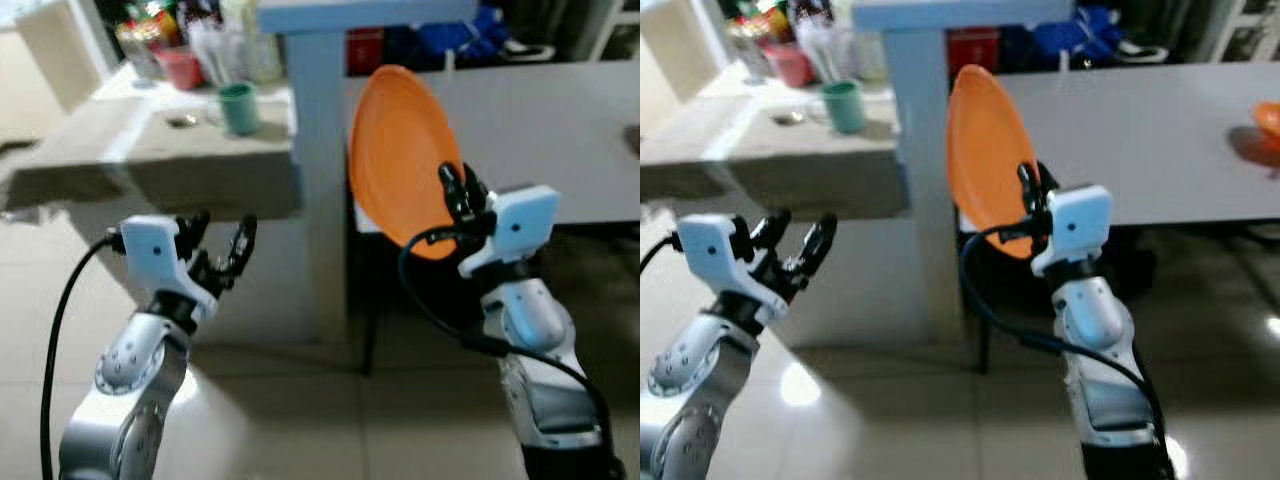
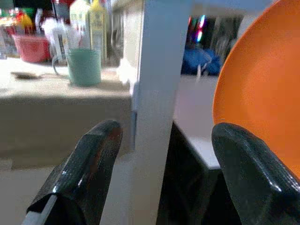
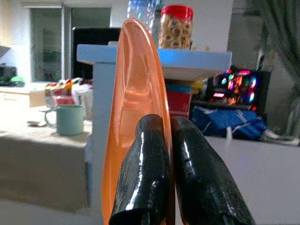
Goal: Setting the table
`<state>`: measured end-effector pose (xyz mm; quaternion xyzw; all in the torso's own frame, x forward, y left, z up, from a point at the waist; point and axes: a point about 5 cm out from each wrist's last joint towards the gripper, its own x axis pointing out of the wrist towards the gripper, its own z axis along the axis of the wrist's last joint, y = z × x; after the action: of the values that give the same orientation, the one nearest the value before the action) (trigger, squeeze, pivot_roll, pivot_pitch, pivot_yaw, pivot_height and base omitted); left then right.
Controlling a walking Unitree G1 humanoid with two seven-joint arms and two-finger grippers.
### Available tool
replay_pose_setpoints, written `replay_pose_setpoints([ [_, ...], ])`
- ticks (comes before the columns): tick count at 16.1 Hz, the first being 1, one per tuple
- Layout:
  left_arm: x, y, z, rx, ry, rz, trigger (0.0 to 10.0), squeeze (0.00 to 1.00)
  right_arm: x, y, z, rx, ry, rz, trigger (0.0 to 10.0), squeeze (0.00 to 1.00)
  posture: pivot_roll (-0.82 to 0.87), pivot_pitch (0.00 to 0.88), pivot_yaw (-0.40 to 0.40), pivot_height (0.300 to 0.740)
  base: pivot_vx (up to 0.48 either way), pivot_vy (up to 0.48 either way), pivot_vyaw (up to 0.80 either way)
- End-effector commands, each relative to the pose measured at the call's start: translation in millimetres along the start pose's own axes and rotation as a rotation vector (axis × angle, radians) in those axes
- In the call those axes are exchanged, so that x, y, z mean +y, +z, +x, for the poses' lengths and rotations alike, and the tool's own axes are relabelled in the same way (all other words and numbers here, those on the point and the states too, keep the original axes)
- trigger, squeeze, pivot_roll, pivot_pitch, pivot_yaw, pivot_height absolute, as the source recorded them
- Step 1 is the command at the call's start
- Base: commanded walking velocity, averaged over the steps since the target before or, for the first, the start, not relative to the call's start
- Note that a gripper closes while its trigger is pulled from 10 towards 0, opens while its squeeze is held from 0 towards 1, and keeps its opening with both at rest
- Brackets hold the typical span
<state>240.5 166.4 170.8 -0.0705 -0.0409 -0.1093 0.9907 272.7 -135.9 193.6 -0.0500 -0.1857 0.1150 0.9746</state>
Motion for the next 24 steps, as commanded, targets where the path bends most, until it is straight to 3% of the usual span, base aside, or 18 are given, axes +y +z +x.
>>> replay_pose_setpoints([
  [1,4.6,1.9,2.0,-0.003,0.011,0.019,10.0,0.00,4.2,13.0,4.3,-0.071,0.020,-0.005,10.0,0.00,-0.13,0.000,0.111,0.740,0.244,-0.409,0.00],
  [20,0.3,-1.6,9.3,-0.006,0.011,0.052,10.0,0.00,7.4,9.6,10.6,-0.075,0.071,-0.007,10.0,0.00,-0.12,0.000,0.089,0.740,0.322,-0.352,0.00],
  [24,1.2,-1.1,8.5,-0.016,0.027,0.027,10.0,0.00,10.9,9.0,13.9,-0.073,0.103,-0.001,10.0,0.00,-0.12,0.000,0.084,0.740,0.236,-0.269,0.00],
])
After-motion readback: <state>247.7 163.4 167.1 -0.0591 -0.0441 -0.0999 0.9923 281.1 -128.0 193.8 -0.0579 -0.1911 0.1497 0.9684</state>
